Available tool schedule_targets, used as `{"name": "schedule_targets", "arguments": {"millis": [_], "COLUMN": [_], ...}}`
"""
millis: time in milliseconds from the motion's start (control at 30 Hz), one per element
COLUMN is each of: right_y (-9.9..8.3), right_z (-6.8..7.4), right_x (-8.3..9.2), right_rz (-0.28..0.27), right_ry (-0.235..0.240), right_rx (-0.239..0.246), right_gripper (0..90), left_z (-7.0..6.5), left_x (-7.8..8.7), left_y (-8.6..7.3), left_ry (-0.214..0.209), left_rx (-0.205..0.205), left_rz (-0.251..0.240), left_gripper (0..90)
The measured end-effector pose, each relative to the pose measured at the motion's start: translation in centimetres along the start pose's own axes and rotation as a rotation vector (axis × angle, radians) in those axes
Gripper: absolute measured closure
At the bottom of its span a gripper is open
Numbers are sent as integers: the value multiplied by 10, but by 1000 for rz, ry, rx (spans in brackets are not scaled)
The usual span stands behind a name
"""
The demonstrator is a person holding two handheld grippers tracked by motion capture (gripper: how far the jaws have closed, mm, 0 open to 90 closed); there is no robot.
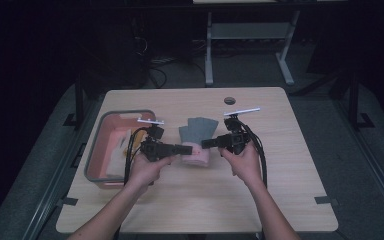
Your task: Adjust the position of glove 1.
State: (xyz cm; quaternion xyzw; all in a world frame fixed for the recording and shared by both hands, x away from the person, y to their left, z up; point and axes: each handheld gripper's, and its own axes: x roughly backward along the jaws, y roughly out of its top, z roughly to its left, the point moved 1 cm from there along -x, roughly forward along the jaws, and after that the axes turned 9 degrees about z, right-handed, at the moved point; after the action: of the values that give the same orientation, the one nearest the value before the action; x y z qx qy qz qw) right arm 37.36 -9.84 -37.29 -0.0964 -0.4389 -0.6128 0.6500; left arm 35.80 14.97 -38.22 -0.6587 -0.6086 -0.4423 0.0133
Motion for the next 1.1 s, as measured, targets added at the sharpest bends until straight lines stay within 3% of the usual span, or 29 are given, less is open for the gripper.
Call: {"name": "schedule_targets", "arguments": {"millis": [400, 1100], "right_y": [7, 33], "right_z": [8, 39], "right_x": [-7, -31], "right_rz": [13, 49], "right_ry": [11, 32], "right_rx": [9, 57], "right_gripper": [735, 735], "left_z": [4, 21], "left_x": [12, 53], "left_y": [-2, -9], "left_ry": [7, 28], "left_rx": [9, 31], "left_rz": [-15, -56], "left_gripper": [652, 655]}}
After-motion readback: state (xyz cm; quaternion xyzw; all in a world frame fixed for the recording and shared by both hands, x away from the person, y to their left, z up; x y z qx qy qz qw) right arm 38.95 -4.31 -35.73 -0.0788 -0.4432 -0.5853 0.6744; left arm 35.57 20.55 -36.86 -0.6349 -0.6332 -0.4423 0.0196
